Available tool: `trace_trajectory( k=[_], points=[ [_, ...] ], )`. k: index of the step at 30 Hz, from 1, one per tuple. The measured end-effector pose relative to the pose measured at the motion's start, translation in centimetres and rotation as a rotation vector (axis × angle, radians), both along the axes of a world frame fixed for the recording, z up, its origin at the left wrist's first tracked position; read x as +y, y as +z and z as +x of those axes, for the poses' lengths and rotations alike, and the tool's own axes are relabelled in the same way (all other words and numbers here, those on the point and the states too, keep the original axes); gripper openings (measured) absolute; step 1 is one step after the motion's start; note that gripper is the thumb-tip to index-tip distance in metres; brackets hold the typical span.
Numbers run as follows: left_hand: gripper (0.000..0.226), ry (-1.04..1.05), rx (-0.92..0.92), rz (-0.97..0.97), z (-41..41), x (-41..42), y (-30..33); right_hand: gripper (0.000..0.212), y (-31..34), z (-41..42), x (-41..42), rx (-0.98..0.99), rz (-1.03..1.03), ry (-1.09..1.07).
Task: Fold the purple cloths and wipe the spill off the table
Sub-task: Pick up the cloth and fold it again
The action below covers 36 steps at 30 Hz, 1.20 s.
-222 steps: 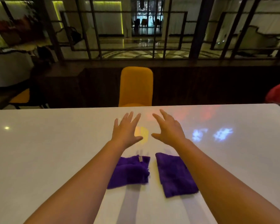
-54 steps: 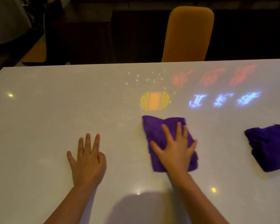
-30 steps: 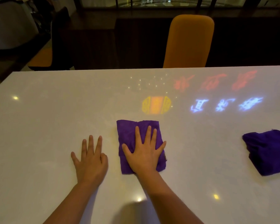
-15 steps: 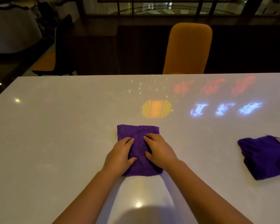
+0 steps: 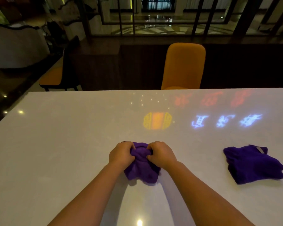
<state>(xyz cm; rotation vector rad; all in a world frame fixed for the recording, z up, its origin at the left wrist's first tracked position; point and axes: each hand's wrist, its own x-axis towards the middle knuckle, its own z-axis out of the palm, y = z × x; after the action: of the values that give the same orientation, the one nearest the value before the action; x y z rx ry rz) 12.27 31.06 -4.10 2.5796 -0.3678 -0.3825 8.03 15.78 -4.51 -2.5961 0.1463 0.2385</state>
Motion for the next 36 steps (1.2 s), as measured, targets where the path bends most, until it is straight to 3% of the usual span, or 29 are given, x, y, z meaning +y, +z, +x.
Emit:
trace_trajectory(
  k=[11,20,28,36],
  points=[
    [0.020,-0.072,-0.048,-0.235,1.1,-4.4,15.1,0.022,15.2,0.1,-5.8,-0.182,0.139,-0.087],
    [0.024,-0.148,-0.172,-0.354,-1.5,-10.1,24.2,0.017,24.8,-2.2,-12.4,-0.363,0.089,-0.008],
    [0.023,-0.142,-0.230,-0.463,-4.9,-15.6,27.7,0.019,29.1,-5.5,-18.2,-0.421,0.061,0.000],
    [0.022,-0.252,-0.199,-0.472,-7.8,-23.9,25.8,0.017,28.1,-10.0,-26.1,-0.390,0.029,-0.084]
  ],
)
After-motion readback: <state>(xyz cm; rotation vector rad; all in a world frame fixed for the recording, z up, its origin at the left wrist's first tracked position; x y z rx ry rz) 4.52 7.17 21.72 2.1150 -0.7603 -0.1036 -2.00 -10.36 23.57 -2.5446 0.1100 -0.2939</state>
